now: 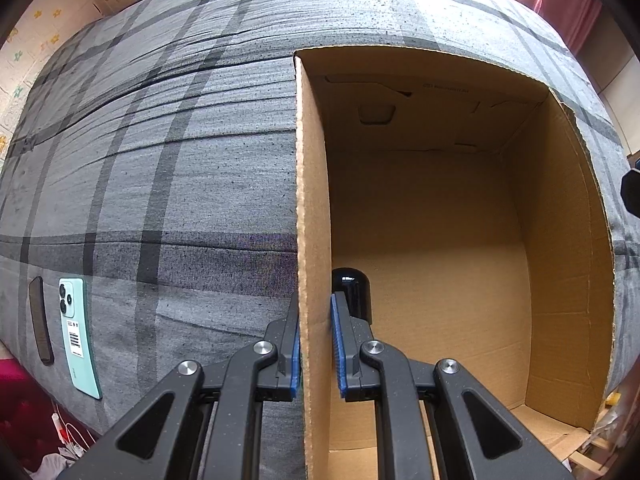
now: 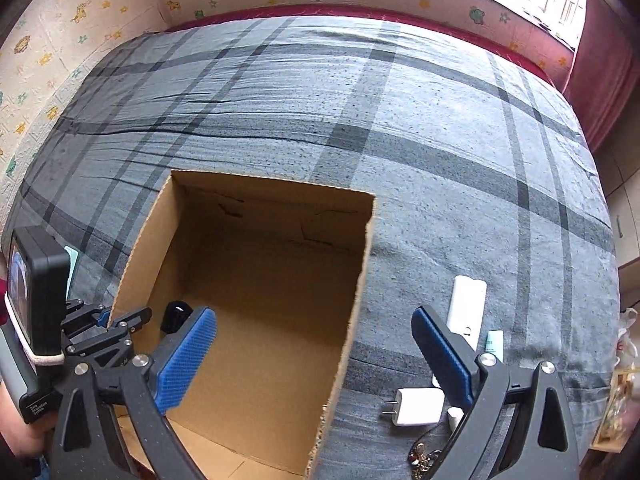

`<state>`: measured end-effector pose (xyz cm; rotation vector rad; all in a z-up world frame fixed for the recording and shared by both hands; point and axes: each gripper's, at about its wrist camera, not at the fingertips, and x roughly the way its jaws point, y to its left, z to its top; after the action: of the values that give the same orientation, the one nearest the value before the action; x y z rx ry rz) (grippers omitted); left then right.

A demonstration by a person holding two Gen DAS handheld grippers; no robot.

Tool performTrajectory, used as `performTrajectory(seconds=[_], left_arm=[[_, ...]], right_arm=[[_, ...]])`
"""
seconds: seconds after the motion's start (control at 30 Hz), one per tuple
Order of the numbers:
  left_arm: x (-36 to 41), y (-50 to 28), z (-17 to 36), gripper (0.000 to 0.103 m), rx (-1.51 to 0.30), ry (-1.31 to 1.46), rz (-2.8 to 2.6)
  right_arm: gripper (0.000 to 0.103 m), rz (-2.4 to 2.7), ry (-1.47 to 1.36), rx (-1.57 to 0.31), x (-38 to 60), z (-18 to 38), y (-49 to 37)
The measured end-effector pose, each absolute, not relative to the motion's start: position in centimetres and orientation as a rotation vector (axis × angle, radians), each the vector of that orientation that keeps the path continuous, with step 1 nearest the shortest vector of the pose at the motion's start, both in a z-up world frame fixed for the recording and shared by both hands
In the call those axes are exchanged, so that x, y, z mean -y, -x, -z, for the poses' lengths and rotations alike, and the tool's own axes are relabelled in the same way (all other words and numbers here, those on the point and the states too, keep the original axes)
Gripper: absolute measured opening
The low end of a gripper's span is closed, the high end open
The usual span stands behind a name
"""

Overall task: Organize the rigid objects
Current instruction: 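Move the right tool back to the items beside the box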

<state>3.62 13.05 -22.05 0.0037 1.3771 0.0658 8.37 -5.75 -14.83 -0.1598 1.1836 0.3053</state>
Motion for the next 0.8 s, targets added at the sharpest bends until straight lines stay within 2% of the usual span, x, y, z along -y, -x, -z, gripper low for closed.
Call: performTrajectory(seconds=[0.47, 0.8], left_arm=[[-12.8, -3.6, 22.0, 0.014, -1.374, -0.011, -0.085], [-12.8, -3.7, 22.0, 0.014, -1.375, -0.003, -0.102]], right_arm=[[0.100, -0.137, 0.110, -1.183, 14.7, 14.5, -9.5], [0.100, -0.029, 0.096, -1.234, 20.6, 17.4, -10.2]])
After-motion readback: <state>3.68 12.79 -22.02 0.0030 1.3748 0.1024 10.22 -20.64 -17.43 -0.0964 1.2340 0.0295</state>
